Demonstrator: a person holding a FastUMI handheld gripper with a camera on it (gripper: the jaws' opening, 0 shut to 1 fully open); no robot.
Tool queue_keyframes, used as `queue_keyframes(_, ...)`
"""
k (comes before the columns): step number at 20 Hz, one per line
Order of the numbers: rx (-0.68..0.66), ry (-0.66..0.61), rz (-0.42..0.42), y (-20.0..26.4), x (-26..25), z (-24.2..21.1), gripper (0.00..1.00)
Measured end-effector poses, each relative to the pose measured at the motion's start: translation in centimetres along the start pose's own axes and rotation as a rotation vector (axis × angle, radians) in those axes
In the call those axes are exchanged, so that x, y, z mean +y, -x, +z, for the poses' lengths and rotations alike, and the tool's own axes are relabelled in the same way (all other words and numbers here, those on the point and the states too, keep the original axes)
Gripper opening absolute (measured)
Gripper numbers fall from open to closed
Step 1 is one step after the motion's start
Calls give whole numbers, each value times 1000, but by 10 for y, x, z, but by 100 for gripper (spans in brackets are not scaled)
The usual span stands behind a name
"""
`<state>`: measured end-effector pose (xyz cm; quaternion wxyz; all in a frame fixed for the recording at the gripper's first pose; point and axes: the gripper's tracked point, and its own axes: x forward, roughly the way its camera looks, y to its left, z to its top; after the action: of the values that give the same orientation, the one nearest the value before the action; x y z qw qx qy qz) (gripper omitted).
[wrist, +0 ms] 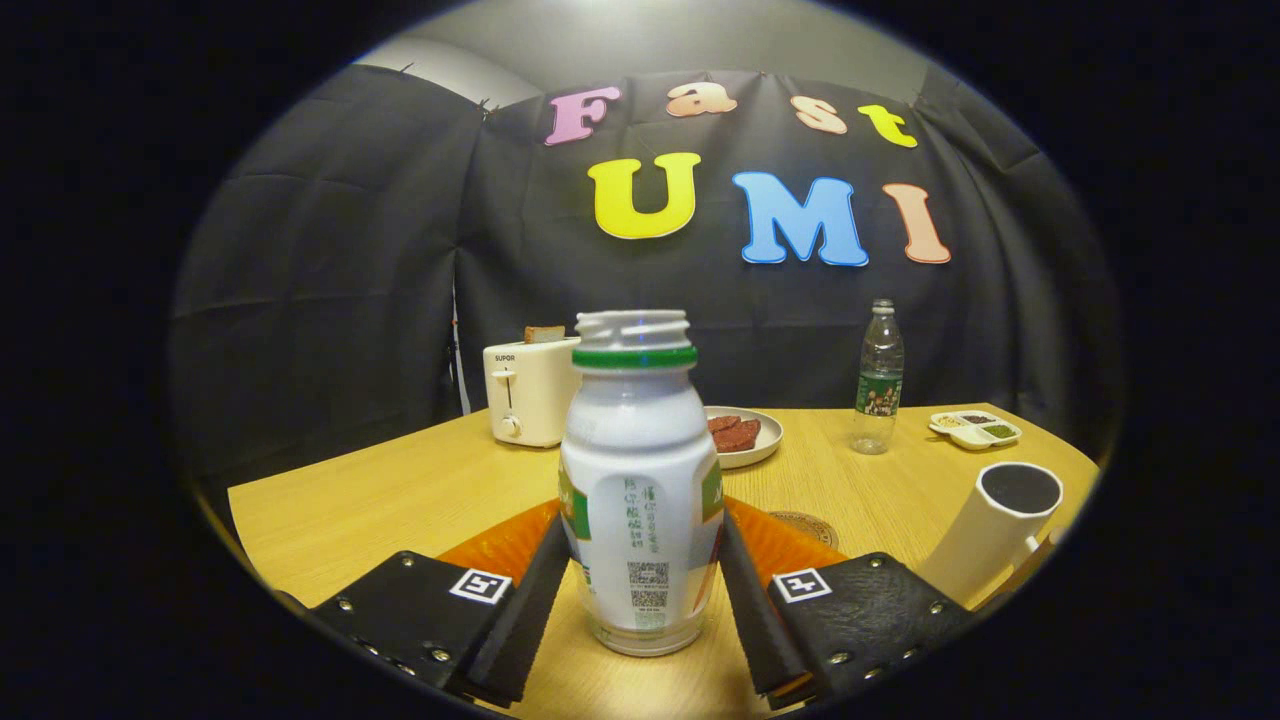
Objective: Take the bottle from table, then pour the juice into the cup, finally place the bottle on the coaster
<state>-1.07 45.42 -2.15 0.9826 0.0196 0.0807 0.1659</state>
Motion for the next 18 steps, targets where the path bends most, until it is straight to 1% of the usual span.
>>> queue_keyframes(3, -3, 11, -25, -2, -3, 0, 77)
queue_keyframes(4, -4, 6, -31, -3, -4, 0, 74)
queue_keyframes(5, -4, 3, -34, -4, -6, -1, 74)
queue_keyframes(7, -5, -5, -36, -1, -5, 0, 73)
queue_keyframes(8, -5, -15, -39, -3, -7, -1, 69)
queue_keyframes(9, -10, -36, -36, -3, -8, 1, 69)
queue_keyframes(11, -37, -107, -17, -1, -6, 8, 69)
queue_keyframes(13, -74, -205, 5, 0, -5, 21, 69)
queue_keyframes(18, -175, -517, 50, -2, -8, 53, 68)
